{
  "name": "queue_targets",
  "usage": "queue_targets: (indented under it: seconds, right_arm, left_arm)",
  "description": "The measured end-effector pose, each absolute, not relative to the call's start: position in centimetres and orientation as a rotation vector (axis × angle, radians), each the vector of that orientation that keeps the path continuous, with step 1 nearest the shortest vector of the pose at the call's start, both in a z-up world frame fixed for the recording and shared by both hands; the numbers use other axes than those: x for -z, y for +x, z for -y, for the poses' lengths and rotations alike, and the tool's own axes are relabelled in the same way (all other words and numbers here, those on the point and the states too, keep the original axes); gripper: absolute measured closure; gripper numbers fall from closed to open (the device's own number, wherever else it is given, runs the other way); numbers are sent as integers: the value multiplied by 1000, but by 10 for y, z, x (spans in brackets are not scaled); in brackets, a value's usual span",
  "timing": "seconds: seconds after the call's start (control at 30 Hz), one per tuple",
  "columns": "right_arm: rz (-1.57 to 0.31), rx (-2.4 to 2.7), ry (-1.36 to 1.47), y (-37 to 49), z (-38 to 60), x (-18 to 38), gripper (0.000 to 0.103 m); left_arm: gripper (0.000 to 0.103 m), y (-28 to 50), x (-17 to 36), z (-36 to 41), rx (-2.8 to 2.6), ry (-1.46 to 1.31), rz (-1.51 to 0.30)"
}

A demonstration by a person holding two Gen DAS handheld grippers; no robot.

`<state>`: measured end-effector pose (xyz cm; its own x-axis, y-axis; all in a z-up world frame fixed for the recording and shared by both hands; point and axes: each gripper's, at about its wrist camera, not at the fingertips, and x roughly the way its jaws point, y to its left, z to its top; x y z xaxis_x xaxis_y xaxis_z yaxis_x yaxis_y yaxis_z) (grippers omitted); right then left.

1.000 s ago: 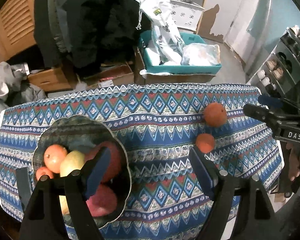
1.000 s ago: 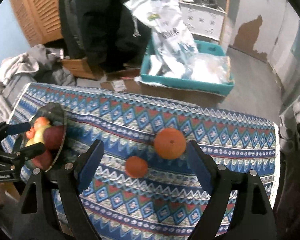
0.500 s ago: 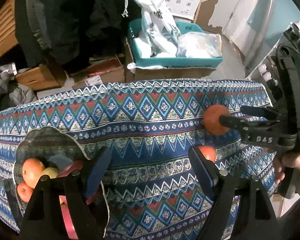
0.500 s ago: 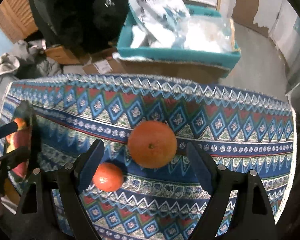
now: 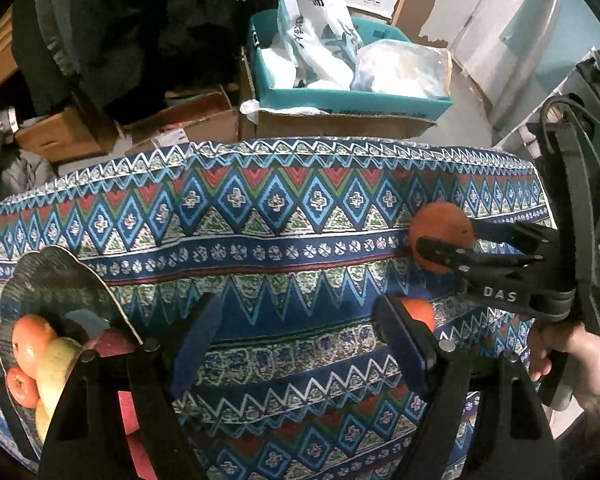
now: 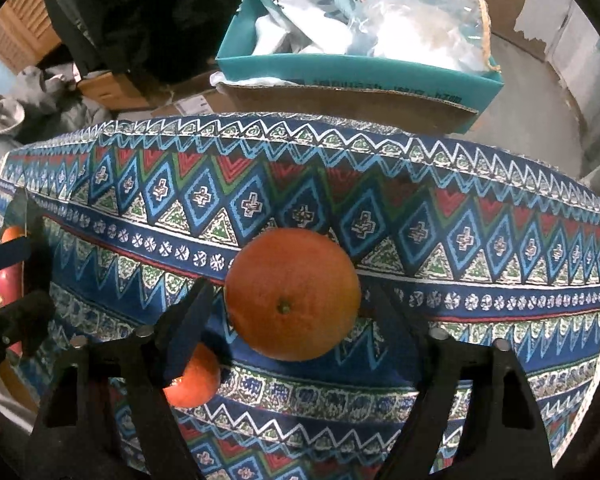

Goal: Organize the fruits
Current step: 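Grasp the larger orange with the right tool while the left tool grasps the smaller orange, then lift and carry the orange with the right tool while the left tool carries its orange to the bowl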

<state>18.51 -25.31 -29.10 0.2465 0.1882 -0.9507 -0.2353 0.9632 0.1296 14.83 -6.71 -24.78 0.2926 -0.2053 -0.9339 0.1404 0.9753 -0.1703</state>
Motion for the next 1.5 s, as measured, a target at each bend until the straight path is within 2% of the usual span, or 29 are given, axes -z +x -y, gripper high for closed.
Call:
queue_targets:
  seconds: [0.17, 0.7, 1.13, 1.2, 1.33, 1.5]
  right_arm:
    - [-1279, -292, -45, 180, 256, 292, 33]
    - [-1229, -203, 6, 134, 316, 270, 33]
    - [-1234, -201, 73, 120, 339, 272, 33]
    - [-1235, -202, 77, 119, 339, 273, 33]
    - [-1240, -208, 77, 120, 339, 274, 33]
    - [-1245, -211, 72, 120, 336, 277, 33]
  left_arm:
    - [21, 146, 249, 78, 257, -66, -1261]
    - [21, 128, 276, 143, 357, -16, -1308]
    - [21, 126, 302, 164, 320, 50, -1323]
    - [26, 126, 303, 165, 327, 52, -1322]
    - [54, 126, 308, 166, 347, 54, -1336]
    - [55, 121, 306, 167, 355, 69, -1318]
